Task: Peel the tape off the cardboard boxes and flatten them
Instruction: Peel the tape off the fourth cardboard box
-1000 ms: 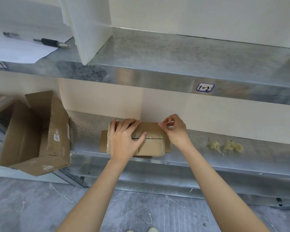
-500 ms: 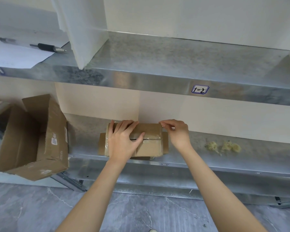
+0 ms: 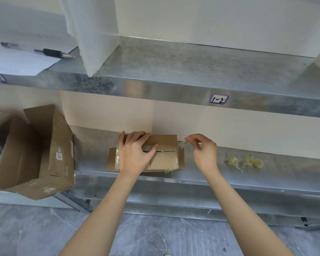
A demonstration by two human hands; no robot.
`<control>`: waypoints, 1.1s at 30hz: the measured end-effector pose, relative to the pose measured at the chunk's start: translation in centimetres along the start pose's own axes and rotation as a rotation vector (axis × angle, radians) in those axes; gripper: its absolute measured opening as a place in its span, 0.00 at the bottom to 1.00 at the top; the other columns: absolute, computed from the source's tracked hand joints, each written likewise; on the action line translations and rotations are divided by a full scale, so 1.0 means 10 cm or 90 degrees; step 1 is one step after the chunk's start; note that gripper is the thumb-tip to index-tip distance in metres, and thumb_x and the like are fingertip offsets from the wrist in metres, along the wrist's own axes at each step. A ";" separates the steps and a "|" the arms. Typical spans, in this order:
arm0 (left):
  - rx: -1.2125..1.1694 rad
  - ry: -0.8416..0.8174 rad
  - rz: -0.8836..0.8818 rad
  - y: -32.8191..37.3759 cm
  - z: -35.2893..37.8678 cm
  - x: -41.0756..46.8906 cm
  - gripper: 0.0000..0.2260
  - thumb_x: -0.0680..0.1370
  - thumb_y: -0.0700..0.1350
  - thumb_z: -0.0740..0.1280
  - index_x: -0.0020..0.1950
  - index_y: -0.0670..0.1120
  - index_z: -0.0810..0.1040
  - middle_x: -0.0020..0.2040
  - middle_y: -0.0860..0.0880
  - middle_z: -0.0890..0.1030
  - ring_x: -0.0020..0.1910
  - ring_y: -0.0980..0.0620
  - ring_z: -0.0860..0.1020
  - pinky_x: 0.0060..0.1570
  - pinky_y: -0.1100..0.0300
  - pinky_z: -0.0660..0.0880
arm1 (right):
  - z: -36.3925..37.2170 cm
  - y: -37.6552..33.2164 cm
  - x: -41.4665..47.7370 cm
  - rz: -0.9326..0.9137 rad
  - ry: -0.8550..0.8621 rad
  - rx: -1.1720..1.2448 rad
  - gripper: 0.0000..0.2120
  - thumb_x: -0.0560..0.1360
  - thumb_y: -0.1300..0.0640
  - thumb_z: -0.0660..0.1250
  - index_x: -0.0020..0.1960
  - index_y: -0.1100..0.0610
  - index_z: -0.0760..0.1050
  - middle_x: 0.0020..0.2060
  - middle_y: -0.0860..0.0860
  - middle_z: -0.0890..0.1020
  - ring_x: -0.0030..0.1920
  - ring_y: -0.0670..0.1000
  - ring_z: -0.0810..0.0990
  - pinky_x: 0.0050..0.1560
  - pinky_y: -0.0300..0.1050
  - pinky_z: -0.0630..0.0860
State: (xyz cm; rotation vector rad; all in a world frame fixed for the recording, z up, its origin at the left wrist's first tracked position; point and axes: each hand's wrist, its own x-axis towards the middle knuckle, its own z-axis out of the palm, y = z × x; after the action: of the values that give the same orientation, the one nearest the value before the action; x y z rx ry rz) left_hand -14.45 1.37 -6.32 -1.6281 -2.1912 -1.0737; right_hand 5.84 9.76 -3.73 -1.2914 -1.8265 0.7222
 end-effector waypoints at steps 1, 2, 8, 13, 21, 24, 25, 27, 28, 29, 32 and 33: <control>0.001 -0.002 -0.001 0.00 0.00 0.01 0.17 0.72 0.59 0.70 0.55 0.53 0.84 0.53 0.54 0.83 0.54 0.51 0.80 0.71 0.45 0.62 | -0.05 -0.01 0.00 -0.007 -0.015 0.025 0.13 0.78 0.64 0.65 0.41 0.50 0.80 0.40 0.42 0.84 0.43 0.43 0.81 0.46 0.34 0.73; 0.002 -0.004 -0.004 -0.01 0.00 0.01 0.17 0.72 0.60 0.69 0.55 0.53 0.84 0.53 0.54 0.83 0.54 0.51 0.79 0.71 0.45 0.62 | -0.09 -0.04 -0.02 -0.014 -0.041 0.045 0.12 0.78 0.65 0.64 0.41 0.52 0.79 0.40 0.42 0.83 0.42 0.41 0.80 0.45 0.31 0.71; 0.007 -0.001 0.007 0.00 -0.01 -0.02 0.17 0.73 0.60 0.68 0.56 0.53 0.84 0.53 0.55 0.83 0.54 0.51 0.79 0.71 0.48 0.60 | -0.06 -0.08 -0.07 -0.019 -0.137 0.134 0.10 0.82 0.64 0.58 0.45 0.55 0.74 0.35 0.47 0.81 0.39 0.42 0.79 0.47 0.40 0.74; -0.001 -0.006 -0.001 0.01 -0.03 -0.03 0.17 0.72 0.60 0.68 0.55 0.53 0.84 0.53 0.55 0.83 0.54 0.51 0.79 0.71 0.47 0.61 | 0.11 -0.07 -0.02 0.036 -0.187 0.192 0.18 0.83 0.61 0.57 0.69 0.46 0.68 0.43 0.51 0.74 0.39 0.55 0.77 0.48 0.48 0.77; -0.005 -0.007 -0.004 0.03 -0.04 -0.01 0.17 0.72 0.61 0.67 0.55 0.54 0.84 0.53 0.55 0.83 0.54 0.51 0.79 0.71 0.46 0.63 | 0.09 -0.08 -0.03 0.077 -0.149 0.233 0.18 0.75 0.70 0.68 0.56 0.55 0.64 0.48 0.52 0.80 0.36 0.49 0.78 0.40 0.41 0.77; -0.001 -0.008 -0.008 0.02 -0.04 -0.01 0.17 0.72 0.61 0.67 0.55 0.54 0.84 0.53 0.55 0.83 0.54 0.51 0.79 0.71 0.47 0.63 | 0.13 -0.05 -0.01 0.084 -0.142 0.183 0.10 0.73 0.64 0.72 0.47 0.53 0.74 0.48 0.47 0.82 0.41 0.50 0.80 0.45 0.45 0.77; -0.001 -0.009 -0.009 0.03 -0.04 0.00 0.17 0.72 0.61 0.67 0.55 0.54 0.84 0.53 0.55 0.83 0.54 0.51 0.79 0.71 0.47 0.62 | 0.12 -0.04 -0.01 0.087 -0.144 0.175 0.08 0.73 0.62 0.73 0.46 0.53 0.76 0.48 0.45 0.82 0.42 0.50 0.80 0.46 0.45 0.77; 0.004 -0.011 -0.008 0.03 -0.03 0.00 0.19 0.71 0.62 0.67 0.55 0.54 0.84 0.53 0.55 0.83 0.54 0.51 0.79 0.71 0.47 0.62 | 0.12 -0.03 -0.04 0.086 -0.148 0.166 0.09 0.71 0.60 0.75 0.48 0.53 0.78 0.52 0.43 0.81 0.45 0.48 0.80 0.47 0.40 0.75; 0.008 -0.013 -0.006 0.04 -0.03 -0.01 0.20 0.71 0.64 0.67 0.55 0.53 0.84 0.53 0.55 0.83 0.55 0.51 0.79 0.71 0.47 0.61 | 0.11 -0.03 -0.05 0.081 -0.149 0.162 0.11 0.70 0.59 0.76 0.49 0.53 0.78 0.54 0.43 0.81 0.45 0.47 0.80 0.47 0.38 0.75; 0.009 -0.016 -0.006 0.04 -0.04 -0.01 0.21 0.71 0.65 0.67 0.55 0.53 0.84 0.54 0.55 0.83 0.55 0.51 0.79 0.71 0.47 0.61 | 0.11 -0.03 -0.06 0.074 -0.153 0.159 0.13 0.69 0.60 0.77 0.50 0.53 0.78 0.56 0.43 0.80 0.45 0.46 0.80 0.48 0.38 0.76; 0.024 -0.025 -0.005 0.03 -0.03 0.00 0.24 0.69 0.68 0.68 0.55 0.53 0.83 0.53 0.55 0.83 0.56 0.52 0.78 0.71 0.45 0.62 | 0.10 -0.03 -0.07 0.055 -0.174 0.160 0.16 0.69 0.63 0.76 0.53 0.53 0.77 0.59 0.42 0.79 0.45 0.45 0.80 0.51 0.39 0.77; 0.032 -0.027 -0.003 0.03 -0.02 0.01 0.25 0.69 0.69 0.68 0.55 0.53 0.83 0.53 0.54 0.83 0.56 0.51 0.78 0.71 0.45 0.62 | 0.10 -0.03 -0.07 0.044 -0.180 0.156 0.16 0.70 0.64 0.76 0.55 0.52 0.78 0.59 0.41 0.79 0.45 0.44 0.79 0.52 0.39 0.76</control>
State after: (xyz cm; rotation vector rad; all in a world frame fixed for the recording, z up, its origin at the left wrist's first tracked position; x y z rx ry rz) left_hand -14.25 1.30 -5.98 -1.6407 -2.2311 -0.9860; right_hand 5.00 9.00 -4.18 -1.1406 -1.8477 1.1771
